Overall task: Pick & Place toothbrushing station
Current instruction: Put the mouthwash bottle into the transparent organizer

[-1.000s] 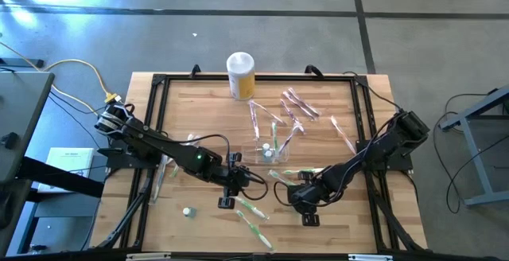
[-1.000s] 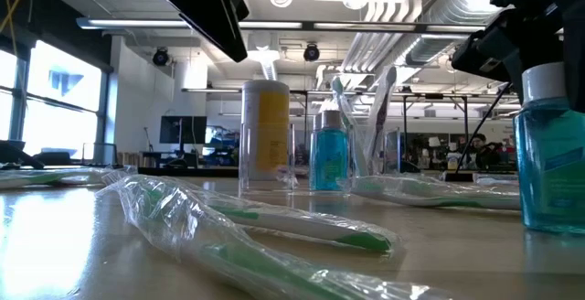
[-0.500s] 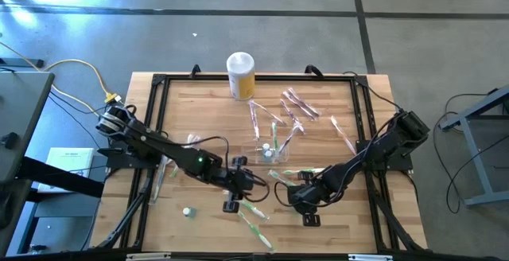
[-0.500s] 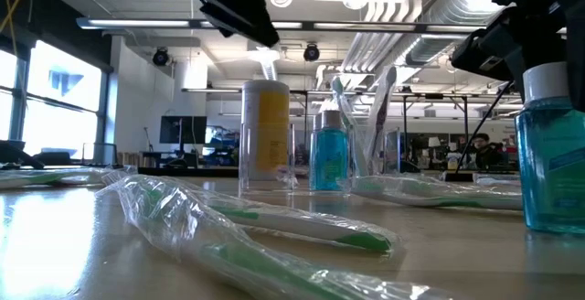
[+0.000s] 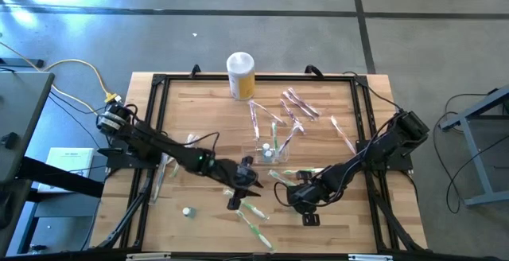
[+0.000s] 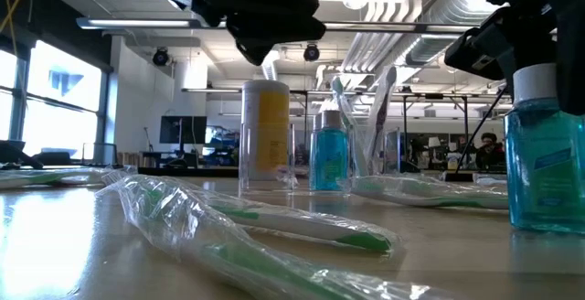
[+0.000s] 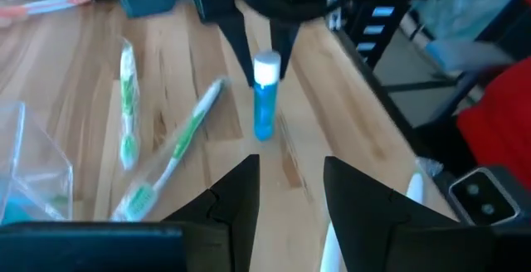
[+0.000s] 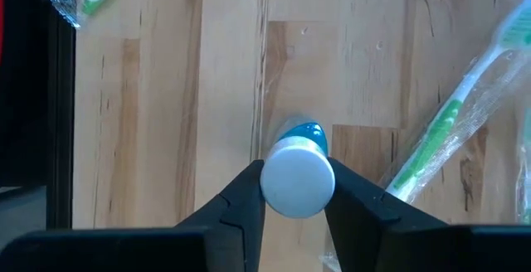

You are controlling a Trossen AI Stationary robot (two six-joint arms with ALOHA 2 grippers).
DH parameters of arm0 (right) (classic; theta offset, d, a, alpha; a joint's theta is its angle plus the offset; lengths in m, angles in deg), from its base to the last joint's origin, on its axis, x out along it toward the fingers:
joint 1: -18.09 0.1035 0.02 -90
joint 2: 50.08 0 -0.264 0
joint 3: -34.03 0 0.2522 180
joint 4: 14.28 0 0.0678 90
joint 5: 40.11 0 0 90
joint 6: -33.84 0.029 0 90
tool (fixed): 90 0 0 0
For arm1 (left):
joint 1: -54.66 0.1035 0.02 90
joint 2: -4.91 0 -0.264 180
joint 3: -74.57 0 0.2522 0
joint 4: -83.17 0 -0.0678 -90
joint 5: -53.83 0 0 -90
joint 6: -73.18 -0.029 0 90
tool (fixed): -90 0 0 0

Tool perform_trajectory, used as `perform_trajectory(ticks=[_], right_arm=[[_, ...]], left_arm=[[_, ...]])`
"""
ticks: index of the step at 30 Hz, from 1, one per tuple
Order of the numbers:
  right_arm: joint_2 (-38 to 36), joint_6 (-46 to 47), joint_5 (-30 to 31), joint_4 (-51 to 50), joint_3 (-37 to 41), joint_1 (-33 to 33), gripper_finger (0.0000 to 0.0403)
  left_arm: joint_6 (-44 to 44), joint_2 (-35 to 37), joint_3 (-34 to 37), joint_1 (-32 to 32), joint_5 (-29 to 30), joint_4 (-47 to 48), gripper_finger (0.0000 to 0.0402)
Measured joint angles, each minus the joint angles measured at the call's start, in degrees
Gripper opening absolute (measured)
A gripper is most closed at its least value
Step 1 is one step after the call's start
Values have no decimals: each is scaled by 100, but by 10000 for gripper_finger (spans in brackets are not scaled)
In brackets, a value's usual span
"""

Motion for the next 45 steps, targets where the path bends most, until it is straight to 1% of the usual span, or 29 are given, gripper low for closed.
perform_trajectory(ticks=[3,7,13,20,26,31,34,39,43,45], right_arm=[[0,-76,1,27,0,-2,99],[-40,-198,140,32,2,-2,99],[-185,-404,554,73,2,48,99],[-192,-582,600,151,2,48,99],[-195,-809,625,163,-84,33,99],[-195,-1006,883,116,-226,33,99],[-195,-1117,903,116,-272,33,99],[-195,-1144,902,117,-278,-2,99],[-195,-1148,902,121,-278,-4,99],[-195,-1152,902,122,-278,-4,99]], left_arm=[[68,0,0,130,-239,-45,131],[81,0,2,144,-194,-113,131],[-23,-75,0,146,-163,-190,131],[-29,-251,13,146,103,-93,131],[22,-341,4,146,25,-273,131],[201,-408,4,146,-80,-515,131],[229,-400,-2,146,-84,-570,133],[232,-402,0,146,-29,-619,157],[232,-402,0,146,-5,-612,197],[232,-402,0,146,99,-610,218]])
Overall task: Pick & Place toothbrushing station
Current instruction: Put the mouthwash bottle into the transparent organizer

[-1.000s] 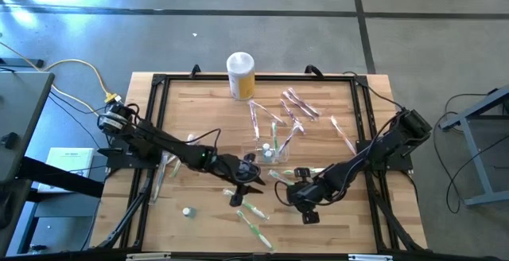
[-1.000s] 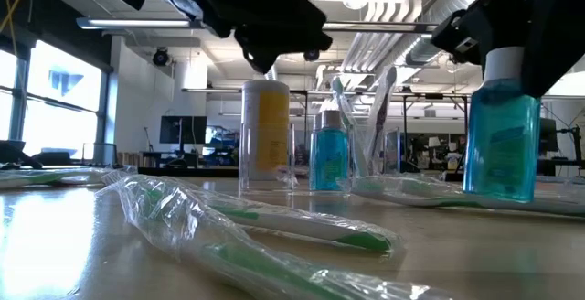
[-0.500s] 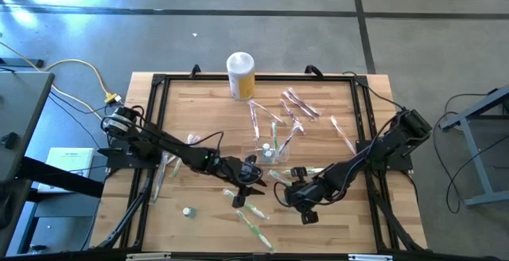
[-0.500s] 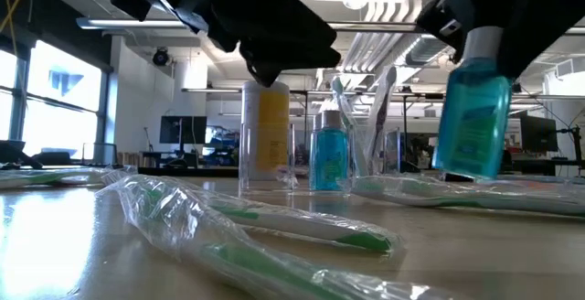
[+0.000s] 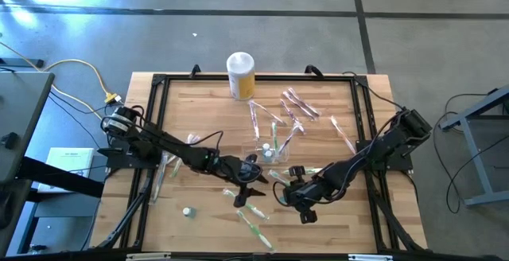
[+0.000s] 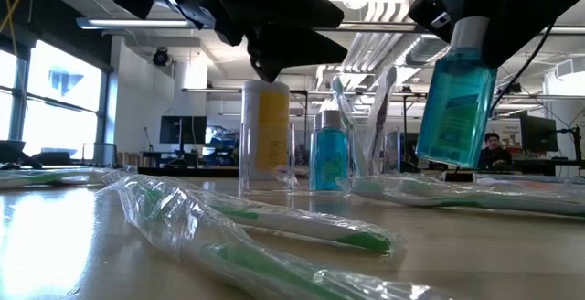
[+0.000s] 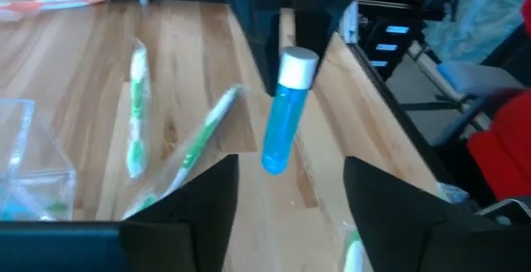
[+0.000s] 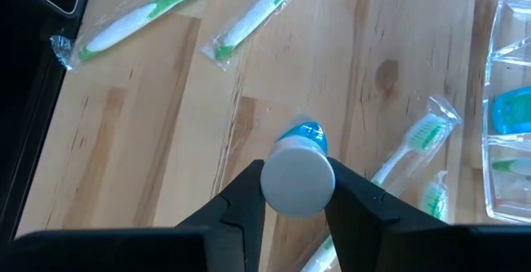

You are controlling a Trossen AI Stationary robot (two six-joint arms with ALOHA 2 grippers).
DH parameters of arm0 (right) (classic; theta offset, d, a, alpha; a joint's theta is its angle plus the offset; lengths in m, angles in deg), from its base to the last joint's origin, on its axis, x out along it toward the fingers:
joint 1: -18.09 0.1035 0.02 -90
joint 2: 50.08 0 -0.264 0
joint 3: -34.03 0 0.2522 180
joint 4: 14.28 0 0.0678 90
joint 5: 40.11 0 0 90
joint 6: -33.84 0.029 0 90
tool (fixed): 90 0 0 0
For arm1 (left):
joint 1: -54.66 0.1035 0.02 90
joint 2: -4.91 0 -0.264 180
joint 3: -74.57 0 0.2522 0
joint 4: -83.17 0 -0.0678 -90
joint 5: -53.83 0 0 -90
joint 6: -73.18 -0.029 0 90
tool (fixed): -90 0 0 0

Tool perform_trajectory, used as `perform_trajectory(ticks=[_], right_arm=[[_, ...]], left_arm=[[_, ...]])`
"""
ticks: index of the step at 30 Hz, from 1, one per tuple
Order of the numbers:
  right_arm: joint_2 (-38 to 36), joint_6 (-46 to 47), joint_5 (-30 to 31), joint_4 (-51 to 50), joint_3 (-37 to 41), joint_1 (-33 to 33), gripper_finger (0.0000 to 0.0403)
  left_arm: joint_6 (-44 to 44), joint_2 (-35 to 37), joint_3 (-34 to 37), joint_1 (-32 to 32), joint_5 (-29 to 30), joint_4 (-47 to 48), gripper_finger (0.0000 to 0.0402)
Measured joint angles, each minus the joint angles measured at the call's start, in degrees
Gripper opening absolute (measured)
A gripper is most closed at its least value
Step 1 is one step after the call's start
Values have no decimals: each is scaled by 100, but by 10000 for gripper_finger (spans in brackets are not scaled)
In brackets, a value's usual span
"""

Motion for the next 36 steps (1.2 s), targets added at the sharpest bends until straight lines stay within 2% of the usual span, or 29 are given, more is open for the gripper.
perform_trajectory(ticks=[5,15,30,36], right_arm=[[0,-151,1,79,0,-2,99],[0,-521,33,141,-40,-178,99],[0,-1364,1157,122,-654,-213,99],[0,-1478,1179,124,-702,-340,99]], left_arm=[[0,0,0,0,50,-7,250],[0,0,0,0,51,-229,253],[-96,0,0,0,53,-302,253],[-109,0,0,0,19,-299,253]])
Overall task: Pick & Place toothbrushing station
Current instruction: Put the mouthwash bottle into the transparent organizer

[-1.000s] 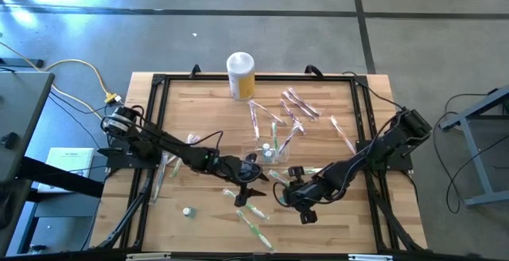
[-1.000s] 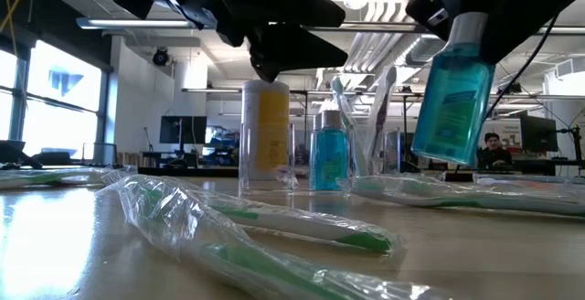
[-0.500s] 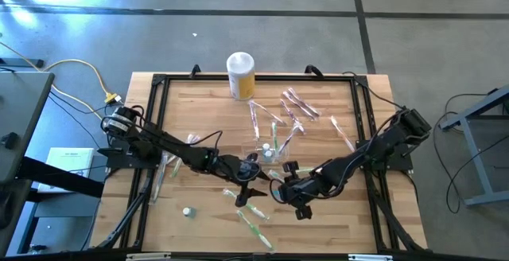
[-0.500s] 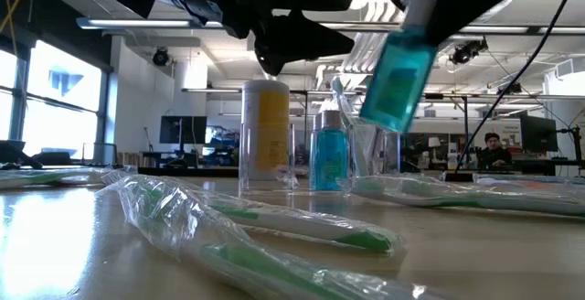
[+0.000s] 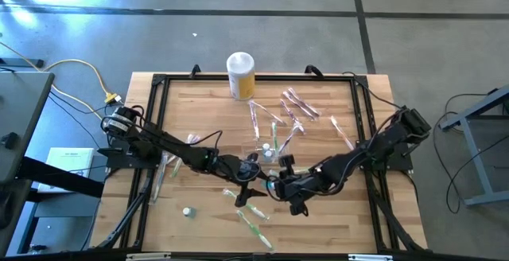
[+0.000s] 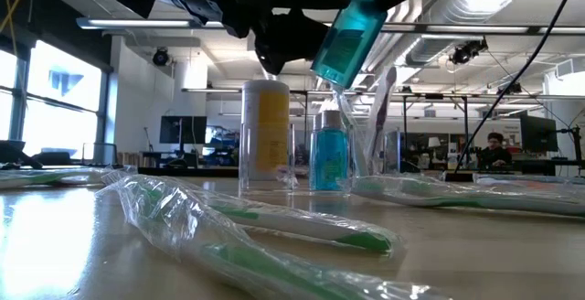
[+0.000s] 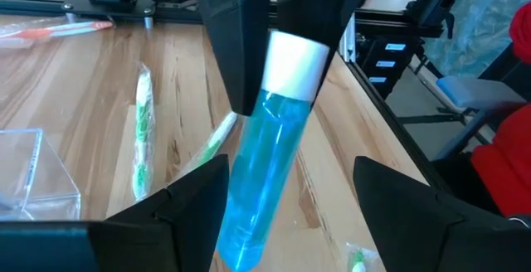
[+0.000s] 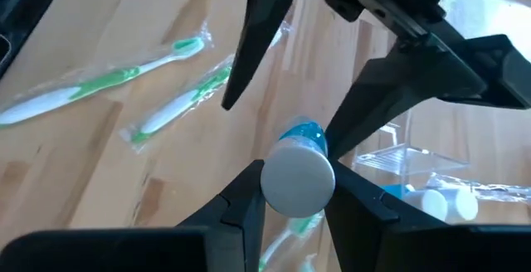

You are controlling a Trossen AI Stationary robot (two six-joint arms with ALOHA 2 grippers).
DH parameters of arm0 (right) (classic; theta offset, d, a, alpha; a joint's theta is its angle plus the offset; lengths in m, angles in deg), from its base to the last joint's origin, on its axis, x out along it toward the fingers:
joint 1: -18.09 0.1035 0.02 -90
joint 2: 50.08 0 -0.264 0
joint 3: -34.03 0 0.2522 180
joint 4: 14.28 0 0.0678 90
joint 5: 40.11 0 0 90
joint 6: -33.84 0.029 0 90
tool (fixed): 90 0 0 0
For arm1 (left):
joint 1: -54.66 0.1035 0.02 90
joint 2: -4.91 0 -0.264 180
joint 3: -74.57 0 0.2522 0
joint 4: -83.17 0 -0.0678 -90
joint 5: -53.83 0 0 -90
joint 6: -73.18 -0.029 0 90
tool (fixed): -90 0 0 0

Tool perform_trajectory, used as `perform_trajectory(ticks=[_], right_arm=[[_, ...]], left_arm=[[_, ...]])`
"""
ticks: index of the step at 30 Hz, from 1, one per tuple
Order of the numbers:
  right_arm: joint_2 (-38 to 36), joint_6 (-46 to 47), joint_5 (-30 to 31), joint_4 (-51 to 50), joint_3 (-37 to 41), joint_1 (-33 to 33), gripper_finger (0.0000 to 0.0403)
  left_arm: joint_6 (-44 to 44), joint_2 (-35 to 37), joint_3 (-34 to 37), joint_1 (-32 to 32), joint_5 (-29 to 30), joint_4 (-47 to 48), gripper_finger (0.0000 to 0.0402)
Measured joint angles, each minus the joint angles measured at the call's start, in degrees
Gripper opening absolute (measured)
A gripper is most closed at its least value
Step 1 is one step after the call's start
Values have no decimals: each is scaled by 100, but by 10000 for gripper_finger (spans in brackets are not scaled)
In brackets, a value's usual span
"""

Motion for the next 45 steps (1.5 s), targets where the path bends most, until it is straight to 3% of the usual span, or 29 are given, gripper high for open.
perform_trajectory(ticks=[9,34,39,45], right_arm=[[0,-17,0,-4,0,-112,99],[-2,-12,0,18,0,-78,99],[-2,-15,-12,18,0,-43,99],[-2,-9,-24,32,0,-47,100]], left_arm=[[-191,-162,3,2,368,-77,253],[-350,-160,-2,0,483,-3,247],[-372,-160,-2,0,491,10,195],[-506,-160,-2,0,514,26,84]])
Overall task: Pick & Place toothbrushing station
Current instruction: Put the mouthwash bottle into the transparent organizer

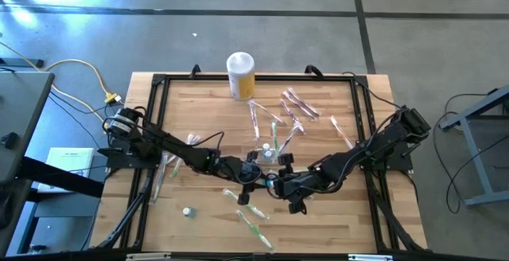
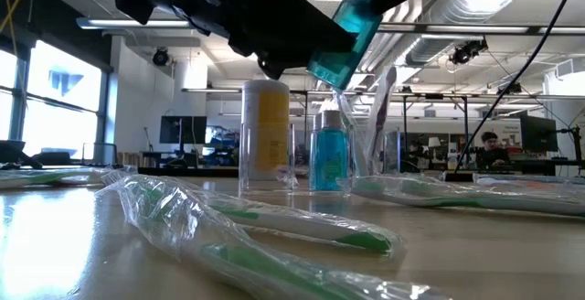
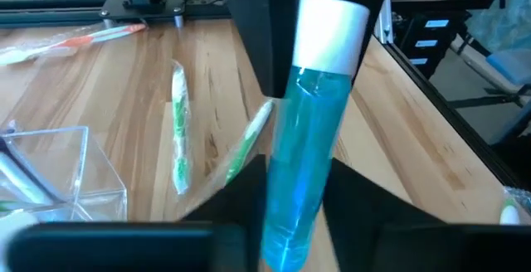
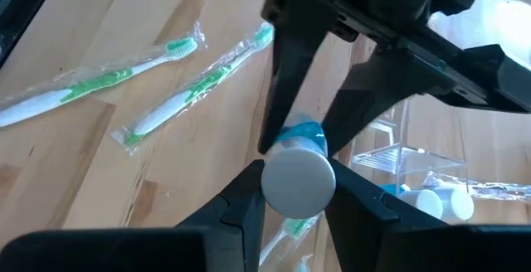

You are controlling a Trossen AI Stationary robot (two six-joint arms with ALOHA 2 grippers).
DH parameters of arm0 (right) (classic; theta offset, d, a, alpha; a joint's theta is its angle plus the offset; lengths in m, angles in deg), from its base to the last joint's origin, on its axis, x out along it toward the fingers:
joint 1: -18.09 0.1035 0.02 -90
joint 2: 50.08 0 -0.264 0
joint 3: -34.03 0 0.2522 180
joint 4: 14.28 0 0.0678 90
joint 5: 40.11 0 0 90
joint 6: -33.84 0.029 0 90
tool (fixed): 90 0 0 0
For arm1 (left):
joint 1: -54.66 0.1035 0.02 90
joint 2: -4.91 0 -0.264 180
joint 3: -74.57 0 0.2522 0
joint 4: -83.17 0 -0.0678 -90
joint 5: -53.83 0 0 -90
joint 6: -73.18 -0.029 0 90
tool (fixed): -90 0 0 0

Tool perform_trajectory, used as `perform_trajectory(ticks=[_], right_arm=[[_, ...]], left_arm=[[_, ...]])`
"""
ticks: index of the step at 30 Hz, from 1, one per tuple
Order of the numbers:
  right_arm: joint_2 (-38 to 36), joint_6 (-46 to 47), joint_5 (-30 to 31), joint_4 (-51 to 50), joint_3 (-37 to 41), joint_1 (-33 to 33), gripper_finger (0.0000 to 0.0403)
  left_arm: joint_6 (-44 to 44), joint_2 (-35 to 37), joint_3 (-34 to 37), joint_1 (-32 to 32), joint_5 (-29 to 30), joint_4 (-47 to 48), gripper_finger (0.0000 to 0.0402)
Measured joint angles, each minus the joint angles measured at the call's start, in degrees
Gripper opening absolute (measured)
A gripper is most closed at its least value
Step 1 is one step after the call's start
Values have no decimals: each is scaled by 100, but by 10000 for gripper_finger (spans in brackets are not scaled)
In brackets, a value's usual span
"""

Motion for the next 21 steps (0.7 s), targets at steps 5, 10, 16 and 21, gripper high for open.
perform_trajectory(ticks=[5,10,16,21], right_arm=[[0,-64,103,-2,2,26,104],[0,-165,686,-39,2,210,143],[-27,145,1802,-452,2,625,217],[-205,1053,1910,-1030,2,924,261]], left_arm=[[-161,0,0,0,5,-4,51],[-117,0,0,0,-10,-35,51],[-125,0,2,-2,14,5,51],[-372,36,7,-112,407,-4,51]])
